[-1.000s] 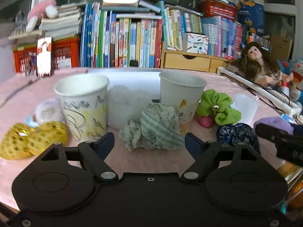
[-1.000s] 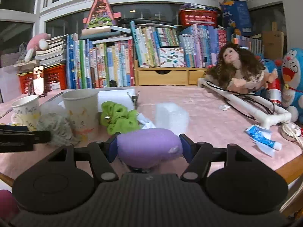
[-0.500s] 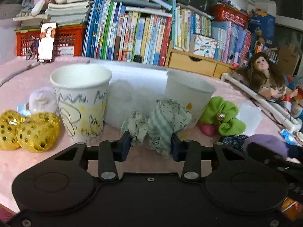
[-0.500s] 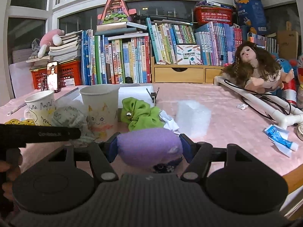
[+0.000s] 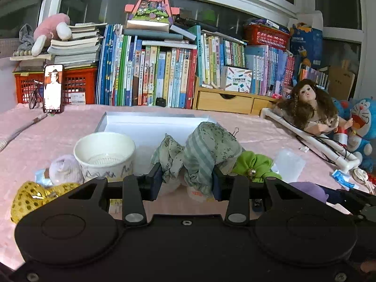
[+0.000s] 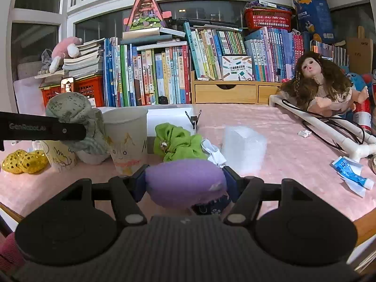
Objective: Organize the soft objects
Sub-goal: 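Carry the checked cloth with the left tool while the right tool carries the lavender sponge to the tray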
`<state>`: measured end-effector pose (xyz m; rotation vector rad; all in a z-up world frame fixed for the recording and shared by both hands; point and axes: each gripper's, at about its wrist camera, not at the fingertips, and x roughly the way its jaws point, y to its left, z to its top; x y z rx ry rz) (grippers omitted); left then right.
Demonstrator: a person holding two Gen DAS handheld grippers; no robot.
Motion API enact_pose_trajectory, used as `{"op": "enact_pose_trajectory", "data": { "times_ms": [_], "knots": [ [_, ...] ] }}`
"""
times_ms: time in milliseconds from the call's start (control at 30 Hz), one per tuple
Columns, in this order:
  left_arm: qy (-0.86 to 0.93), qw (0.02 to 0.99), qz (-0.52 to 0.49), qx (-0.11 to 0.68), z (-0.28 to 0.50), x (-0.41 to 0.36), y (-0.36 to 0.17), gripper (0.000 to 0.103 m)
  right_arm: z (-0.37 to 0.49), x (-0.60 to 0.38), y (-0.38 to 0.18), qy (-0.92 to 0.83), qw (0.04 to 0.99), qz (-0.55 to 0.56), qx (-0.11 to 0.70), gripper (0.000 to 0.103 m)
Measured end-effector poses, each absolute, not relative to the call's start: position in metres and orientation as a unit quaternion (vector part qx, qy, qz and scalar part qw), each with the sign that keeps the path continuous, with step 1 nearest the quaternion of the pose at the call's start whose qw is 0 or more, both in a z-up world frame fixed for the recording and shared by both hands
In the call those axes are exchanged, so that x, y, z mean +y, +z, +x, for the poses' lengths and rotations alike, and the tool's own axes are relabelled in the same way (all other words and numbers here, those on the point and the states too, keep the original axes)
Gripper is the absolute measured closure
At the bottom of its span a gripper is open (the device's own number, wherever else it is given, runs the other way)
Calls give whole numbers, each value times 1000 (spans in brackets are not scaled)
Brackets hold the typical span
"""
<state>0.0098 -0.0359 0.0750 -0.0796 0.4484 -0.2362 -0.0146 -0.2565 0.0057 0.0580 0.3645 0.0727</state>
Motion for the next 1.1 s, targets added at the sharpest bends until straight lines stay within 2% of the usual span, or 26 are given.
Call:
{"op": "enact_pose_trajectory", "data": {
  "times_ms": [367,633,833,1100],
  "knots": [
    [-126,966,-41,222,30,-25,116,63,12,-265,52,72,986,41,144,35],
    [-123,960,-46,249,83,-14,142,63,62,-264,86,107,981,45,159,35],
    [-120,945,-56,300,139,-8,149,62,104,-257,100,135,972,44,187,35],
    [-99,913,-68,390,226,-7,129,62,185,-247,91,161,945,59,279,35]
  ]
}}
